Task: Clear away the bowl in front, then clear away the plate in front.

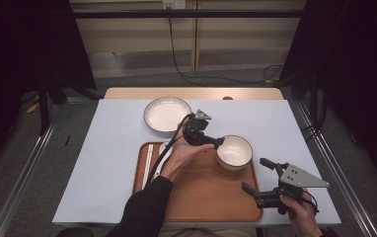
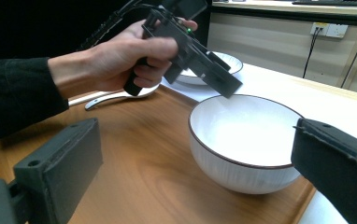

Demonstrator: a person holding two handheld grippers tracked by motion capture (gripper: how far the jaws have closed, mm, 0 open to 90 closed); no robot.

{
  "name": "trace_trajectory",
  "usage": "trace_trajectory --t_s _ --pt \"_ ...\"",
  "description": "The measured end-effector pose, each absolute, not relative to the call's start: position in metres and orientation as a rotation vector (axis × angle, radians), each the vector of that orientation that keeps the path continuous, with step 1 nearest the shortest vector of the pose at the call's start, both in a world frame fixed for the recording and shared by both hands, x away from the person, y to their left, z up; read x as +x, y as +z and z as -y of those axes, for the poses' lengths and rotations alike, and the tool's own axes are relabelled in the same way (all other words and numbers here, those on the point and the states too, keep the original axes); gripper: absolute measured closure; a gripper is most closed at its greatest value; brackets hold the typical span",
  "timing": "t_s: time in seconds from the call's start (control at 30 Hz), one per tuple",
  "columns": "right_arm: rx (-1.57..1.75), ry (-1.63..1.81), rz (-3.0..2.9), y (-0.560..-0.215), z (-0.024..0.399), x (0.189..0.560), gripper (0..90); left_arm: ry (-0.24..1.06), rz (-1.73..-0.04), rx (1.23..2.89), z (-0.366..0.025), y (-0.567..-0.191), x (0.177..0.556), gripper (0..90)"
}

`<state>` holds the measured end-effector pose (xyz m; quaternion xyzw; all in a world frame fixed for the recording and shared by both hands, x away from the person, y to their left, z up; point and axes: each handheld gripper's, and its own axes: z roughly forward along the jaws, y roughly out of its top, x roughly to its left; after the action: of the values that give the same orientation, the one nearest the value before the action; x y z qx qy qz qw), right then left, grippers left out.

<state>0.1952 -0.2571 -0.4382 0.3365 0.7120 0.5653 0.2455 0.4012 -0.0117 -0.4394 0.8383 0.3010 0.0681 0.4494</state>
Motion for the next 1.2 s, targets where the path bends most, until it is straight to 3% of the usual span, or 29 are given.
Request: trace_trajectory --t_s 0.83,1.2 --pt "0.925 1.532 -1.941 -0.438 0.257 0.195 1.9 0.384 -0.814 1.941 -0.064 -0.421 0.407 2.8" --pt "0.927 1.527 -1.94 -0.439 0.257 0.196 1.9 0.418 -0.877 1.887 -0.093 -0.41 0.414 2.9"
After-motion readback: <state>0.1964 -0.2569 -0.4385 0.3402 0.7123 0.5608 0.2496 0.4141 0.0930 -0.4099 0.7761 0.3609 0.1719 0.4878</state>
